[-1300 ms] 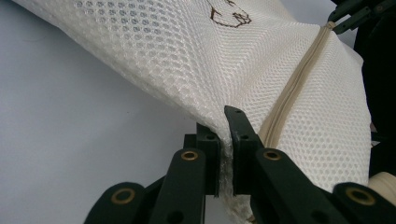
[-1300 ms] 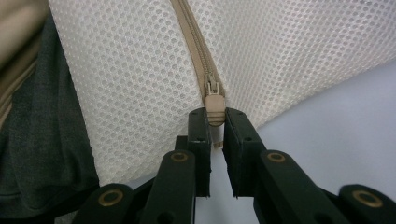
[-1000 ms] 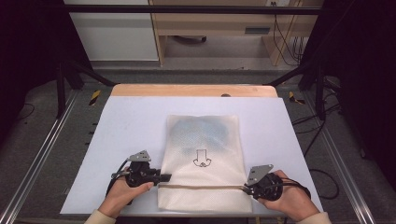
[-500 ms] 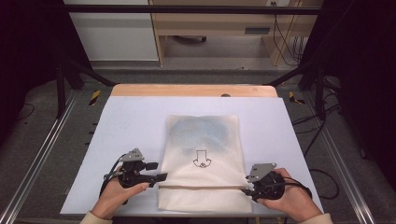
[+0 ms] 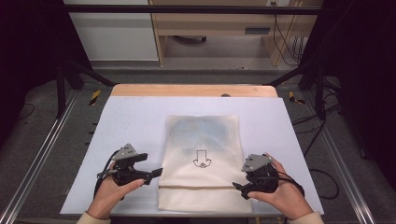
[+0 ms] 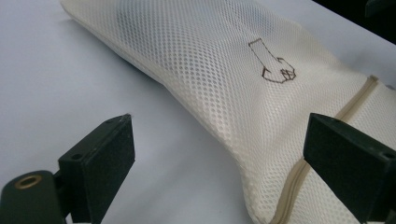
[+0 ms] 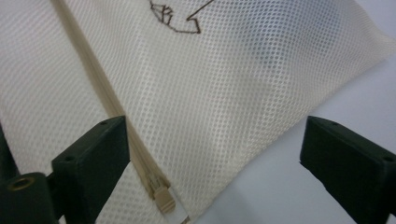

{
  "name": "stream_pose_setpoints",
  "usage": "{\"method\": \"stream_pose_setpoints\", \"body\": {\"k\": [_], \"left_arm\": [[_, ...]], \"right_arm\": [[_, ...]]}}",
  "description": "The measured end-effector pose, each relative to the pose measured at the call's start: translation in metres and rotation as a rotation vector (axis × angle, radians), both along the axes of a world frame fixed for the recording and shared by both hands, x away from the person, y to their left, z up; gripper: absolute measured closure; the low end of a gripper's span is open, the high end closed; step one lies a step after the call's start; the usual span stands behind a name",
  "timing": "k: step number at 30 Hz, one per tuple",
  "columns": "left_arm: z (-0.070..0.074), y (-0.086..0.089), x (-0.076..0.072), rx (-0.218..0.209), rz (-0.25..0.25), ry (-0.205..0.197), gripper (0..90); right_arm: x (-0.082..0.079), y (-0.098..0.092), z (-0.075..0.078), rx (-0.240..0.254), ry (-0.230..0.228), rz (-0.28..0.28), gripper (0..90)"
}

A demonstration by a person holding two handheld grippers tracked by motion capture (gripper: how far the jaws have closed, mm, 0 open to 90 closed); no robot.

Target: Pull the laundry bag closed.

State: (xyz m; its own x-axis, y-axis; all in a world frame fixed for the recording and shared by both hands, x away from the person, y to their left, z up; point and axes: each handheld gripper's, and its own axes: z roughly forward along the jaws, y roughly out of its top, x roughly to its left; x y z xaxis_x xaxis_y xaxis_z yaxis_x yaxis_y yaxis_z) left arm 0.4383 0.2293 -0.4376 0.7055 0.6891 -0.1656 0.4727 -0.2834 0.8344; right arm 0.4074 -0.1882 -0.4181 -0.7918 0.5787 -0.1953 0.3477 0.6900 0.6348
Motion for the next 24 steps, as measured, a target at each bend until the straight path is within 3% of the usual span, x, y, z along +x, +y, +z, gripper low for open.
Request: {"method": "stream_pose_setpoints", "body": {"k": [6,12,21,24], "left_arm": [[0.006,0.004,0.000,0.028,0.016,-0.058,5.6],[0.010,0.013,-0.001,0.072,0.047,-0.109,4.4],[0.019,0.034,0.002,0.060,0.104,-0.146,4.0],[0.020,0.041,0.004,0.073,0.124,-0.158,4.0]], "right_arm": [[0.007,0.004,0.008,0.040,-0.048,-0.057,6.6],[0.017,0.001,0.019,0.099,-0.107,-0.159,6.6],[0.019,-0.007,0.032,0.148,-0.164,-0.228,6.4],[0.020,-0.011,0.034,0.171,-0.172,-0.250,6.4]]}}
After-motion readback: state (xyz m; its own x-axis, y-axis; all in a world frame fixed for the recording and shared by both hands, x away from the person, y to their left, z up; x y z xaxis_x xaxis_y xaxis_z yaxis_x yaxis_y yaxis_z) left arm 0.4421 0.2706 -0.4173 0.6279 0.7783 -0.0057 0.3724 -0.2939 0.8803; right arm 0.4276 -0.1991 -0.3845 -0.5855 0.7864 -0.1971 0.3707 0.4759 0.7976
